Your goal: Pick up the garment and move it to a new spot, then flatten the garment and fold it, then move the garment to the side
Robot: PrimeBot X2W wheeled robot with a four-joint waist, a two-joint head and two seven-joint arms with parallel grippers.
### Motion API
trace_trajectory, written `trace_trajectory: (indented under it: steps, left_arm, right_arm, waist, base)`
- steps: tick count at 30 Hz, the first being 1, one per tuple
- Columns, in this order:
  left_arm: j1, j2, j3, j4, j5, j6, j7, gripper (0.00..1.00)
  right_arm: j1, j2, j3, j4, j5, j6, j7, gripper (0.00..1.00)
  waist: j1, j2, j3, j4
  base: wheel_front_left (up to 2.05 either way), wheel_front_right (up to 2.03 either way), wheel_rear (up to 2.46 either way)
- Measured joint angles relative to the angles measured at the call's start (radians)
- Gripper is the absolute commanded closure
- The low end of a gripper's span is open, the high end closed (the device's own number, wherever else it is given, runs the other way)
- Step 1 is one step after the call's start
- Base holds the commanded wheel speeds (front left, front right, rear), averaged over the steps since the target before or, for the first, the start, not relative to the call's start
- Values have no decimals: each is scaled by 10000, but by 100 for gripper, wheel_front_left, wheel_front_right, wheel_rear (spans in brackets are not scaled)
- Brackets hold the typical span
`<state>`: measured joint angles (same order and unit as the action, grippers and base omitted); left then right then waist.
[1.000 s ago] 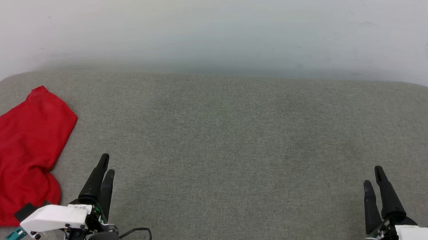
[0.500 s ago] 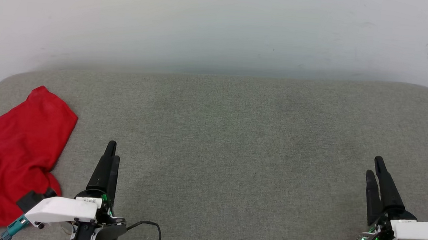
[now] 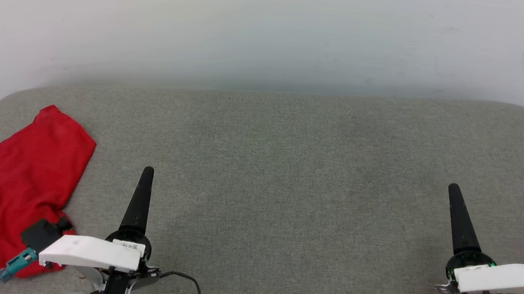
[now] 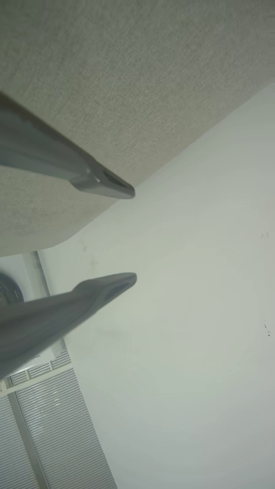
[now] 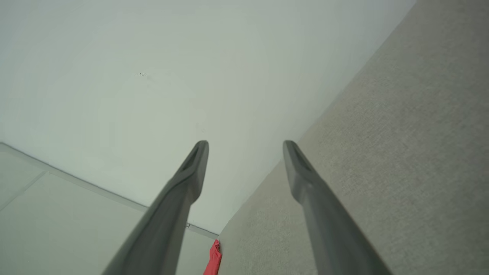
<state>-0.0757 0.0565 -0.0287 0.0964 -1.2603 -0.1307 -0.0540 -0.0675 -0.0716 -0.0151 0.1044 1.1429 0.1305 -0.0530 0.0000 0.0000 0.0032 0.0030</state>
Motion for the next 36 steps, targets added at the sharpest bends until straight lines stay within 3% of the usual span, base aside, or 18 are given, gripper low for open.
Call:
trace_trajectory:
  steps: [21,36]
  left_arm:
    - [6,102,-257,-109,4813,0,-612,0]
    - [113,190,-228,-15,7829,35,-1005,0]
  right_arm:
    - [11,44,163,-359,-5630,2,-59,0]
    - [139,113,25,-543,-7818,2,182,0]
  waist:
    - [0,0,-23,-29]
    - [1,0,-49,-58]
  base:
    - [0,0,0]
    - [0,0,0]
